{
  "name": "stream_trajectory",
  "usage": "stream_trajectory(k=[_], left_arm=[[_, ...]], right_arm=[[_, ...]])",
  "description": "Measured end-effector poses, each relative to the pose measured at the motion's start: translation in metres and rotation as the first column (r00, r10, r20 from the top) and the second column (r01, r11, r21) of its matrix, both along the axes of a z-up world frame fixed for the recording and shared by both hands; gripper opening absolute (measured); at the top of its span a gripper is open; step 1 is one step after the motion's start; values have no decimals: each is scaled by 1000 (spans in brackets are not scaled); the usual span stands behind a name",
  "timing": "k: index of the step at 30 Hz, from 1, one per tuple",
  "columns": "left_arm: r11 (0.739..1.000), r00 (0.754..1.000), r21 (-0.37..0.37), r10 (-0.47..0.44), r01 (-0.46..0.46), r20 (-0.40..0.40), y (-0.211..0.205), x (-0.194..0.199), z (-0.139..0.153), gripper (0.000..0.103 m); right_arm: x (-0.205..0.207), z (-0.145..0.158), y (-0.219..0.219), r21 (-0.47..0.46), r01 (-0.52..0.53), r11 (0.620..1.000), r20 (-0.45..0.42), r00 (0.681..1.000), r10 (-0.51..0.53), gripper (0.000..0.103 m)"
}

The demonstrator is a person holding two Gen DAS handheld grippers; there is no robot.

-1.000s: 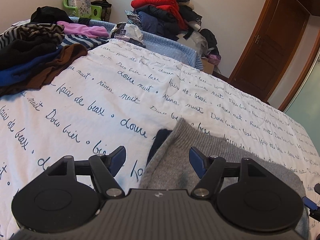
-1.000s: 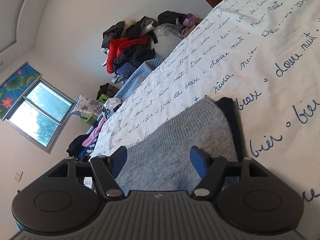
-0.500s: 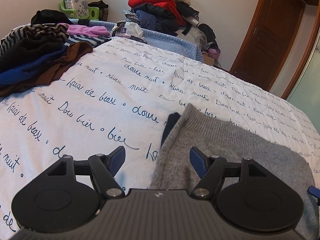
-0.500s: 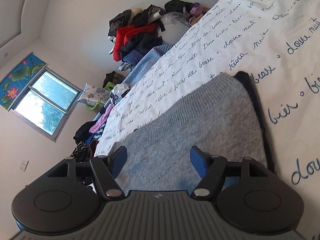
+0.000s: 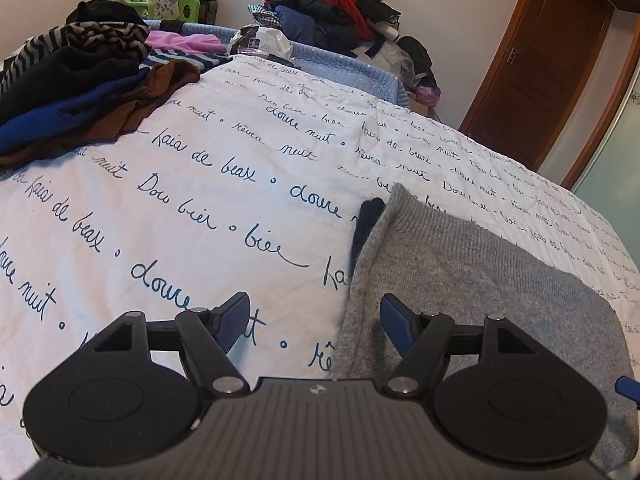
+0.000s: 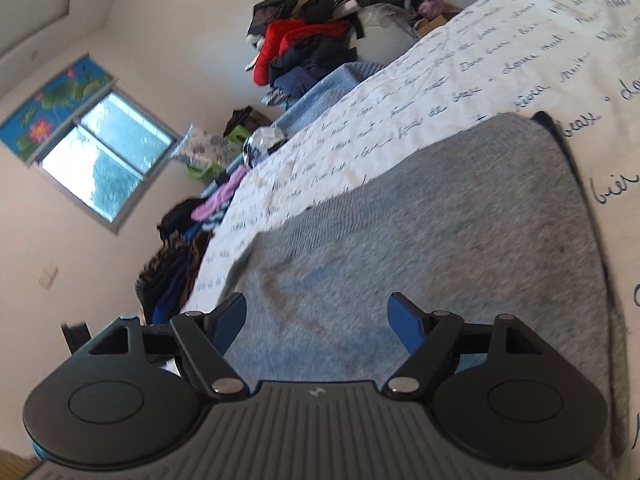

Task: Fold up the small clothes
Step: 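Move both grippers to the folded edge of the halved sweater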

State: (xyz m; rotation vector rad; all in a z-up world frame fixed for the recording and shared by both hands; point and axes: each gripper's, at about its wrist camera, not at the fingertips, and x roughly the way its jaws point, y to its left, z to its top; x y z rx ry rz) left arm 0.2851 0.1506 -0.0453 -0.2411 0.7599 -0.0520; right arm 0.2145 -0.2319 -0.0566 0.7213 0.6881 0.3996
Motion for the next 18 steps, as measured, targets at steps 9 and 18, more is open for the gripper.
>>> stream_trajectory(k=[9,18], left_arm=[[985,994,-141,-105,100,-24,12,-15,-3,70],[979,980,-101,-186,179,-65,10,-48,-11,23]], right_arm=[[-32,26,106,-441,-168,882,94,968,231,78],[-60,13,185,-657,-256,709,101,902,419,77]])
